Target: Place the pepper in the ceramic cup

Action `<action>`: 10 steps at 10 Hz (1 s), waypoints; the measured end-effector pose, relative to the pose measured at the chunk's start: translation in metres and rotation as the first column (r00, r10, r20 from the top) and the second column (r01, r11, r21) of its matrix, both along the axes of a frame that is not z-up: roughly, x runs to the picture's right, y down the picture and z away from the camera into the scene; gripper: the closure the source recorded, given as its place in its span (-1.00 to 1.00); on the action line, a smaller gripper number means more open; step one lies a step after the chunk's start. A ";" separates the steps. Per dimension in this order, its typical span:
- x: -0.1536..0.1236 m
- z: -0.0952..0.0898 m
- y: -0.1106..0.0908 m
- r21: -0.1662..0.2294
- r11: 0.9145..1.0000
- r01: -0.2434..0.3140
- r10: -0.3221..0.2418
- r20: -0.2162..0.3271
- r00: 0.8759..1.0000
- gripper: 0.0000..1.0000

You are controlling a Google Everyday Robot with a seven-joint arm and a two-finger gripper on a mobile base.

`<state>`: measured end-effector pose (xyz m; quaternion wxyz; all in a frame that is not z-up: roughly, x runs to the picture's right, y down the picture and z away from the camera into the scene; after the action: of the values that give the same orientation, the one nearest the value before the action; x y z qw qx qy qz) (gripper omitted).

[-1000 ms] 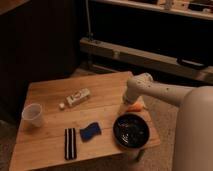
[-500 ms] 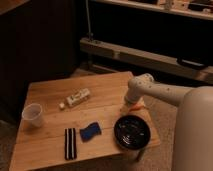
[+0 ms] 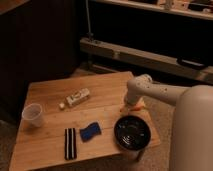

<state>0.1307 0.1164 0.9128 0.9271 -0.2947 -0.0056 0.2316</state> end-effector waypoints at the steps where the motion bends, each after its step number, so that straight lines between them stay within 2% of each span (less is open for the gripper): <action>1: 0.000 0.000 0.000 -0.004 1.000 0.000 0.000 -0.002 1.000 0.27; 3: -0.001 0.000 0.000 -0.006 1.000 0.001 -0.001 -0.003 1.000 0.59; 4: -0.001 0.001 0.000 -0.009 1.000 0.003 -0.003 -0.003 1.000 0.65; 8: -0.003 0.001 0.002 -0.025 1.000 0.009 -0.009 -0.002 1.000 0.65; 10: -0.002 0.001 0.000 -0.013 1.000 0.007 -0.007 -0.013 1.000 0.65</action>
<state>0.1283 0.1164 0.9141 0.9259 -0.2993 0.0031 0.2303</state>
